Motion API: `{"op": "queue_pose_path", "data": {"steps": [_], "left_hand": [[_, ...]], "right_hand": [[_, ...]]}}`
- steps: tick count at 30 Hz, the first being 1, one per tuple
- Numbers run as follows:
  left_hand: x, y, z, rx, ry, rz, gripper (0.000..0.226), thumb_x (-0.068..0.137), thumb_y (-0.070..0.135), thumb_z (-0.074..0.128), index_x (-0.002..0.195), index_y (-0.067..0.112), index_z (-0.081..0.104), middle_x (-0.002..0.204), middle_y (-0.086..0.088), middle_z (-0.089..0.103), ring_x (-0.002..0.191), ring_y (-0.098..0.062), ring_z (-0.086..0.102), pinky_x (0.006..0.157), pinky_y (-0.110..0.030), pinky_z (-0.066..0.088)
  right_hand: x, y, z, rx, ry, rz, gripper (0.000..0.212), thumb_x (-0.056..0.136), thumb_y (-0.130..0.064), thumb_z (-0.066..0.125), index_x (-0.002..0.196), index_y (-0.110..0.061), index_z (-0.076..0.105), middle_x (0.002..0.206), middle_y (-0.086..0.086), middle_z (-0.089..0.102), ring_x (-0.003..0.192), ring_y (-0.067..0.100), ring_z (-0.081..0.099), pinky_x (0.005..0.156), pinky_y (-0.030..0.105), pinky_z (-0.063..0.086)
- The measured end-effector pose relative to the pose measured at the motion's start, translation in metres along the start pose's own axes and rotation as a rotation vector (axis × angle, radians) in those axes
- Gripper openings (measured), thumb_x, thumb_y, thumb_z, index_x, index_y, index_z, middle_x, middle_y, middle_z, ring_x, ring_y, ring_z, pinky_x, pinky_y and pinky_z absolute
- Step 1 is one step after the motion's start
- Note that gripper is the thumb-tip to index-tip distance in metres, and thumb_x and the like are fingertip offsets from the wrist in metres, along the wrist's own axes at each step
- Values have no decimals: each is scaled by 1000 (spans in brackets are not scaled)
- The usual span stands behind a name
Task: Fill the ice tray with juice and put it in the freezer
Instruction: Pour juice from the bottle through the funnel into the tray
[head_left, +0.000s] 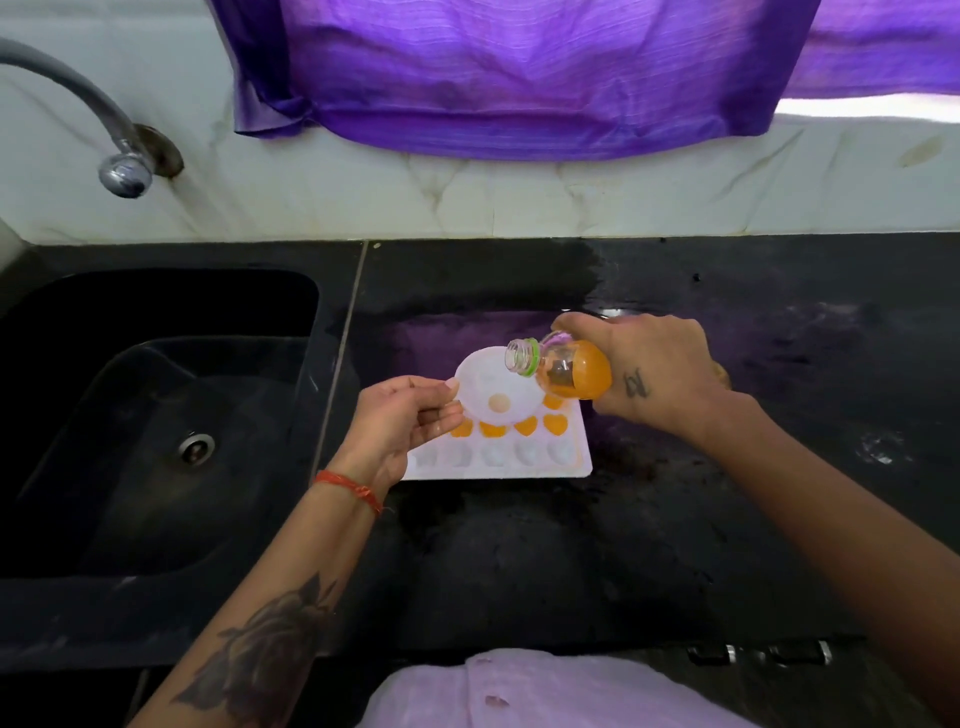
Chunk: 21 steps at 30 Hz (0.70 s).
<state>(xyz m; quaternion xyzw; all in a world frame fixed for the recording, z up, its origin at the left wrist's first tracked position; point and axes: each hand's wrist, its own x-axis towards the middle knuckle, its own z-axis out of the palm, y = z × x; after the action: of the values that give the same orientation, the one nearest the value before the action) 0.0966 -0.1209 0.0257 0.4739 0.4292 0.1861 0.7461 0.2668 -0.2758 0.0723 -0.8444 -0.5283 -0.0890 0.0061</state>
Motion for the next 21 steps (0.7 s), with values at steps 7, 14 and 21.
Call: {"op": "queue_pose_path", "data": {"steps": [7,14,21], "left_hand": [[-11,10,-56,-27,113,26,7,82,-2,63,75,1,64,56,-2,70,49,-10,67,48,-16,53],[-18,7,-104,-58,194,2,4,82,-2,63,78,0,63,55,-1,70,48,-9,66,47,-16,52],[-16,-2,-115,-97,187,-45,3,80,-3,66,78,-1,64,54,-4,69,48,-10,66,47,-17,53]], "right_hand": [[19,-34,-2,15,-4,-96,69,72,-41,71,131,-43,35,100,-4,66,93,26,62,60,27,31],[31,-68,2,38,-59,-125,74,69,-33,74,132,-40,35,96,-3,65,89,25,61,63,29,40],[35,-84,8,-4,-80,-164,71,71,-31,71,131,-41,34,98,-4,64,89,26,62,58,27,31]]}}
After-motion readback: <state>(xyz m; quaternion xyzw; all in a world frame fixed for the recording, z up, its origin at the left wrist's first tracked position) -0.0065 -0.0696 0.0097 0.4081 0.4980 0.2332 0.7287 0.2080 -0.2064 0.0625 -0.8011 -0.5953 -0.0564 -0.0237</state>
